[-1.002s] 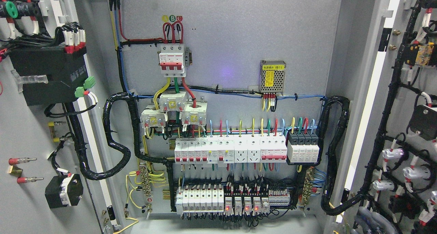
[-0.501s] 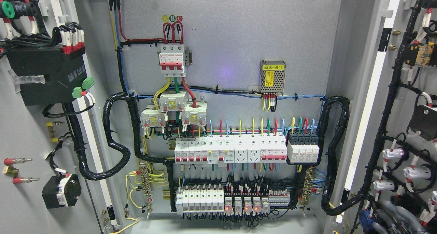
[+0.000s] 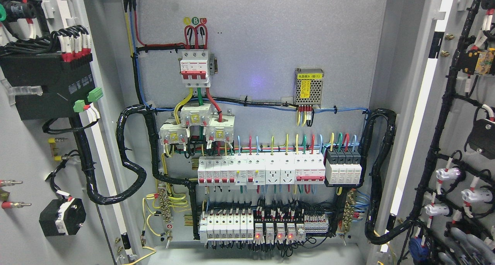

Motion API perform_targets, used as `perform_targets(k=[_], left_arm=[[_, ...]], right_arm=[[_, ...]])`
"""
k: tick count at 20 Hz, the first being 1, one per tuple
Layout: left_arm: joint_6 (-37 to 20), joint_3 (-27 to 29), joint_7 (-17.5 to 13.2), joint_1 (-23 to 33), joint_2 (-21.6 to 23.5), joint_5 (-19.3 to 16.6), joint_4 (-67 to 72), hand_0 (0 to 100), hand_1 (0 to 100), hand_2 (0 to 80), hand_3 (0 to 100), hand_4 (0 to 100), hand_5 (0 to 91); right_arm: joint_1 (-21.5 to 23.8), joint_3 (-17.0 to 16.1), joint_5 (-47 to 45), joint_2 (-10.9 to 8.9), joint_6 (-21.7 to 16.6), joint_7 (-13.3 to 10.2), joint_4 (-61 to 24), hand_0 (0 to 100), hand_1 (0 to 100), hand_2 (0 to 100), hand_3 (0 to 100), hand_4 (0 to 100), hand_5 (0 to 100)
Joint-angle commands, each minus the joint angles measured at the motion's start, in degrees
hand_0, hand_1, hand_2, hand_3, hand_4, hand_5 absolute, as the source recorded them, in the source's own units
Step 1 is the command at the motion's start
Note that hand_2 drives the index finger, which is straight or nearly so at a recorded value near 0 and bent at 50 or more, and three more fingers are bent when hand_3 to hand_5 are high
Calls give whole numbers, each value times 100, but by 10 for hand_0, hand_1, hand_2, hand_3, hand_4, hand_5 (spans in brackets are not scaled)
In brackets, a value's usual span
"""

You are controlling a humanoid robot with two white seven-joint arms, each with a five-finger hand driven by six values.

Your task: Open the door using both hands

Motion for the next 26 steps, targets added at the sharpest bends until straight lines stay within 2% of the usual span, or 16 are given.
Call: perform_targets(k=[1, 5, 10, 16, 26], left_arm=[[17, 472, -1, 119, 208, 214, 43, 0, 0, 0, 0, 0, 0], [25, 507, -1, 172, 208, 223, 78, 0, 0, 0, 0, 0, 0], [43, 612, -10, 172, 208, 398, 157, 0, 0, 0, 0, 0, 0], [69, 929, -10, 189, 436, 899, 367, 0, 0, 0, 0, 0, 0], [69, 1254, -10, 198, 753, 1383, 763, 0, 0, 0, 0, 0, 0]], right_arm=[[113, -384, -52, 13, 16, -6, 17, 192, 0, 0, 0, 0, 0], [200, -489, -675, 13, 16, -32, 9, 192, 0, 0, 0, 0, 0], [288, -586, -747, 13, 16, -23, 17, 192, 0, 0, 0, 0, 0], [341, -683, -773, 13, 16, -32, 17, 192, 0, 0, 0, 0, 0], [341, -841, -773, 48, 16, -32, 167, 192, 0, 0, 0, 0, 0]])
